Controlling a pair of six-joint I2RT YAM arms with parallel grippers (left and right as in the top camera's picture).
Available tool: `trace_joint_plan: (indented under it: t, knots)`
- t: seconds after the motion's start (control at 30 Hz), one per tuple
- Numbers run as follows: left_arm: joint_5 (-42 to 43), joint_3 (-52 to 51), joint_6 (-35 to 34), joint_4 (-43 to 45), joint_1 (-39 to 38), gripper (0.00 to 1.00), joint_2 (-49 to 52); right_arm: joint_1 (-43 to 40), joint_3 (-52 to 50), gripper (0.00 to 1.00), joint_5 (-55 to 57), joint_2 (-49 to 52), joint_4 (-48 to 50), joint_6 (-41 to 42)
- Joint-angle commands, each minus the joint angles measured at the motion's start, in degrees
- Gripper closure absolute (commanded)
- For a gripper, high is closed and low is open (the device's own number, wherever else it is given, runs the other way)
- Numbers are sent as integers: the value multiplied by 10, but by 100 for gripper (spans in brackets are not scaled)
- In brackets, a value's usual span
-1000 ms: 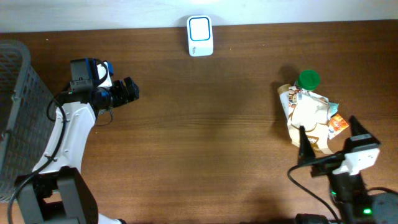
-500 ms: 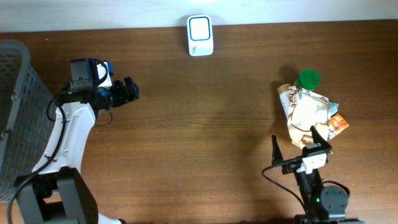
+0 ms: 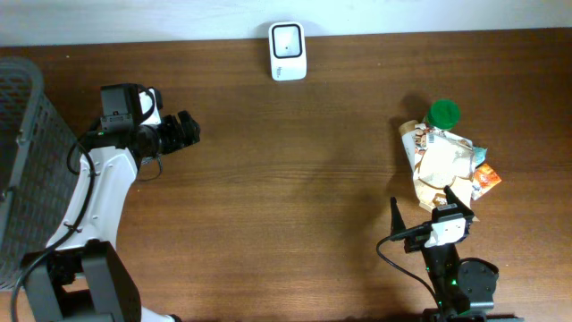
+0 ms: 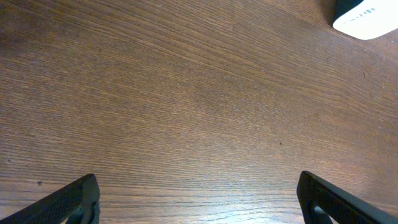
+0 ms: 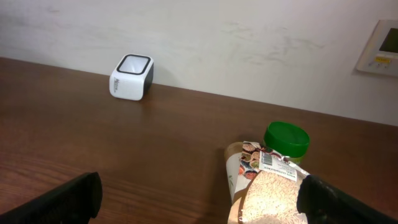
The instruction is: Scan the item barcode
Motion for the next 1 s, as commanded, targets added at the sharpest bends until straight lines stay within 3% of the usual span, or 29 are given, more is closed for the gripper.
trace_joint_plan:
  t: [0.0, 0.07, 0.2, 0.3, 0.37, 0.5, 0.73, 0.97]
  knots:
    - [-2, 0, 5, 1, 1, 1, -1, 5, -3, 2, 7, -5, -4, 0]
    - [-2, 0, 5, 0, 1, 1, -15, 5, -3, 2, 7, -5, -4, 0]
    - [-97, -18, 6, 7, 1, 1, -103, 5, -3, 2, 7, -5, -4, 0]
    - [-75, -153, 102, 180, 0, 1, -246, 5, -3, 2, 7, -5, -4, 1]
    - [-14, -320, 233, 348, 0, 1, -397, 5, -3, 1, 7, -5, -4, 0]
    - [-5, -528, 309, 461, 0, 1, -600, 5, -3, 2, 7, -5, -4, 1]
    - [-16, -692, 318, 469, -1, 1, -814, 5, -3, 2, 7, -5, -4, 0]
    - [-115, -698, 325, 286, -45, 1, -954, 5, -3, 2, 7, -5, -4, 1]
